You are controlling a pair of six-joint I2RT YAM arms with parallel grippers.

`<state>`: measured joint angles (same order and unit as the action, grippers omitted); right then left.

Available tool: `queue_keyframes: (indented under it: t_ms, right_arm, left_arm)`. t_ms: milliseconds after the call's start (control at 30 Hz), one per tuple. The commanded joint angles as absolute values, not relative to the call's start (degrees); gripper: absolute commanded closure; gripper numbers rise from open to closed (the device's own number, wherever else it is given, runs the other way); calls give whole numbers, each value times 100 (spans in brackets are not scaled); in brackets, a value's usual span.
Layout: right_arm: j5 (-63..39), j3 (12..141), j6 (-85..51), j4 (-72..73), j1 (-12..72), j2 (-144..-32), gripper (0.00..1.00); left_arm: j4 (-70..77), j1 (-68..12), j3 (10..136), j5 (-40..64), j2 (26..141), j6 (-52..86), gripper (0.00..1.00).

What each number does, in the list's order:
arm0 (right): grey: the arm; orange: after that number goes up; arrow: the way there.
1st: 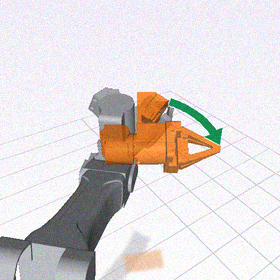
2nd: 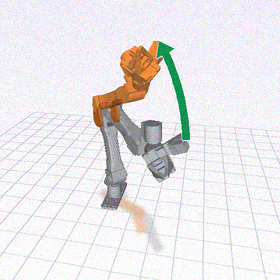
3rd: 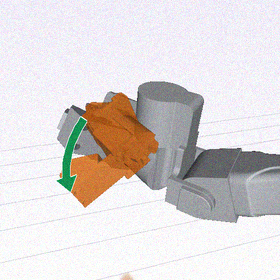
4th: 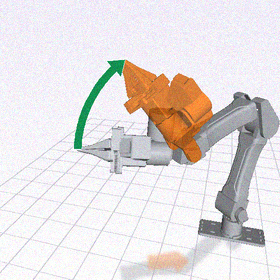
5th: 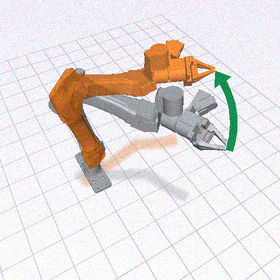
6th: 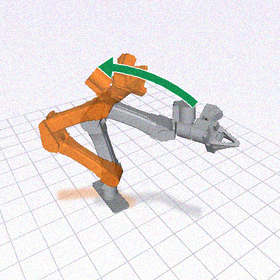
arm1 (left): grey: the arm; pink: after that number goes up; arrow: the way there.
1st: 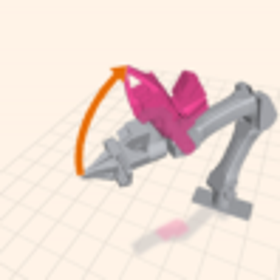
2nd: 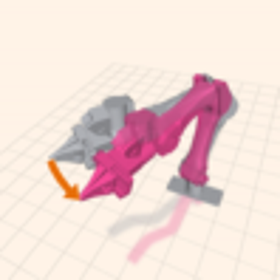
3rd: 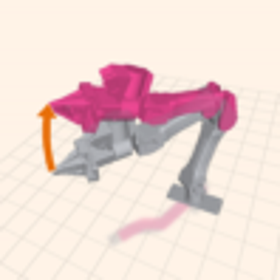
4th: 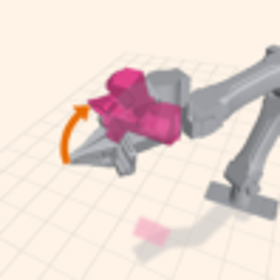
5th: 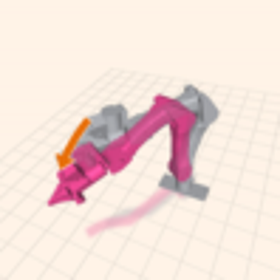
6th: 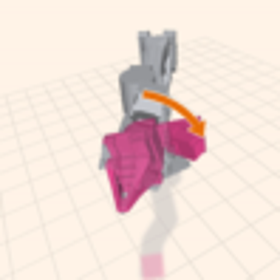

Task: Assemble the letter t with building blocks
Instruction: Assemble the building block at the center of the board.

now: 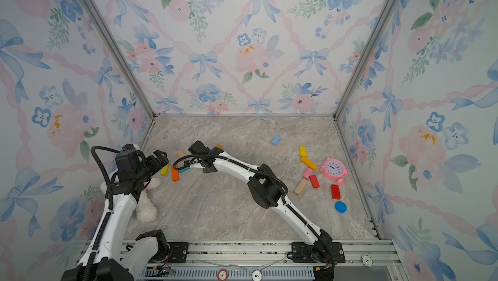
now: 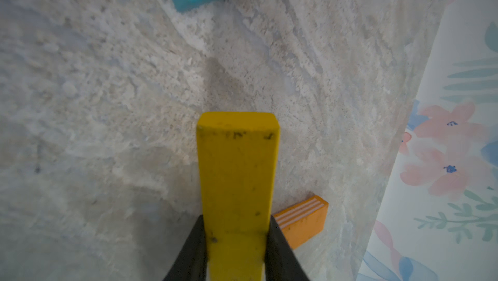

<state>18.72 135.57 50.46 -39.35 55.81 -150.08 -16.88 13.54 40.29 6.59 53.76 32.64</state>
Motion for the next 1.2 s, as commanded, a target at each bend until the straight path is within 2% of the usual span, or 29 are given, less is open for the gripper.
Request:
queue_keyframes:
  t_ms: [0, 200, 467, 1167]
  right_arm:
    - [1827, 13767, 5065, -3848, 5638, -15169, 91]
    - [1869, 13841, 5063, -3695, 5603, -15294, 88]
    - [1846, 13834, 5124, -3494, 5511, -15364, 76]
    - [2065, 13693, 5170, -3358, 5379, -15405, 62]
  left_arm:
    - [-1716, 1381, 4009, 783, 5291, 3204, 2]
    - [-1723, 1380, 3989, 799, 5247, 3174, 2]
    - [-1709, 1381, 3985, 801, 5239, 3149, 2]
    - [-1716, 1387, 3933, 847, 5247, 3137, 2]
